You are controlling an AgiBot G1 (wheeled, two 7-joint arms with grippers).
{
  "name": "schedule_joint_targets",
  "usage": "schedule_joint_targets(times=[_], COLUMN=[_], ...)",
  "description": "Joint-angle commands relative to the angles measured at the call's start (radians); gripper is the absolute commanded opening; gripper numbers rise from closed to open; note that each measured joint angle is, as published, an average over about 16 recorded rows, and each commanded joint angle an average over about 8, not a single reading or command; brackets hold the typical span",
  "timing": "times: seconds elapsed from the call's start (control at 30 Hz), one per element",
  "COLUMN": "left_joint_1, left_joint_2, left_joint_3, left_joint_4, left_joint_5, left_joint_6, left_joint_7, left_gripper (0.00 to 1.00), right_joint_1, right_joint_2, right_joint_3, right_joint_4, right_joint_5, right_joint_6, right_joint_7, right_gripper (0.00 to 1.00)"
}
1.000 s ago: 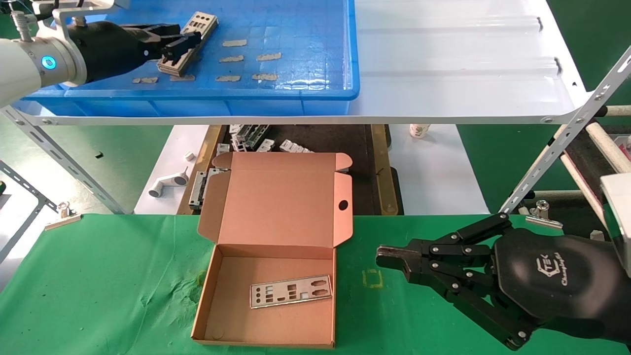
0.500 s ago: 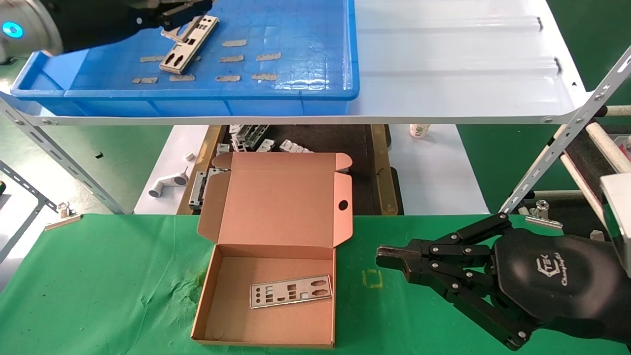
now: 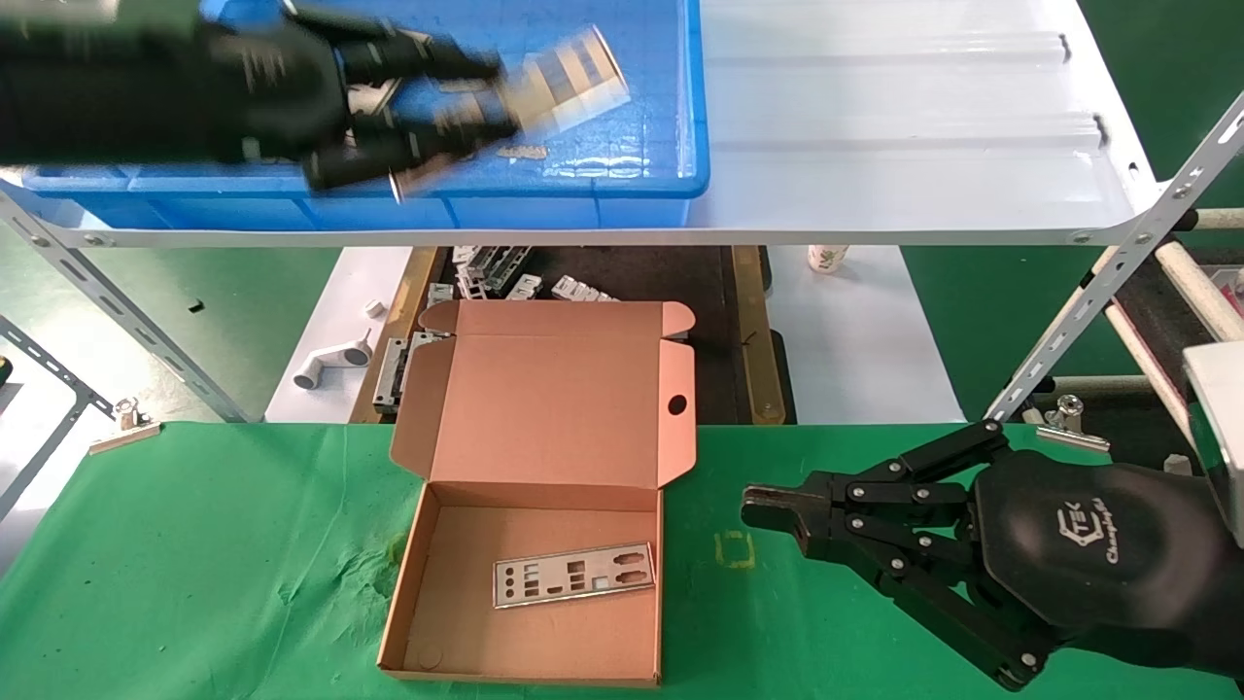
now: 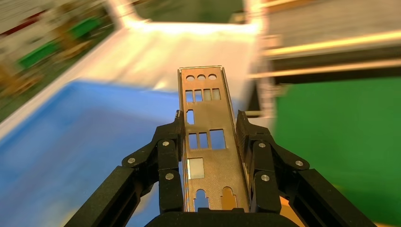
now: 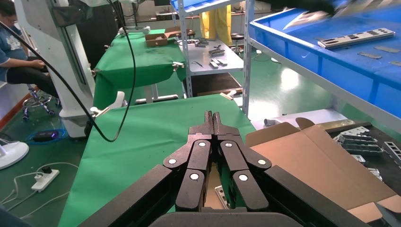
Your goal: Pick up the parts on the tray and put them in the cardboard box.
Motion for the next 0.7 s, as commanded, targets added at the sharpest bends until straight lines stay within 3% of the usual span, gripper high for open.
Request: schedule_joint_targets(times=[0.03, 0.37, 0.7], left_joint_1=[0.01, 0.231, 0.387], left_joint_2=[-0.007, -0.114, -0.074], left_joint_3=[0.009, 0.246, 0.355], left_joint_4=[-0.031, -0.399, -0.432], left_joint_5=[0.003, -0.117, -0.021], left_joint_6=[0.063, 0.045, -0.088], left_joint_7=[0.038, 0.015, 0.064], left_gripper=[0.0, 0.0, 0.0], right_joint_1=[0.0, 0.0, 0.0], right_joint_2=[0.0, 0.0, 0.0], right_joint_3=[0.0, 0.0, 0.0], right_joint_4=[0.0, 0.0, 0.0], right_joint_5=[0.0, 0.0, 0.0], right_joint_6=[0.0, 0.0, 0.0], right_joint_7=[0.0, 0.0, 0.0], right_gripper=[0.0, 0.0, 0.0])
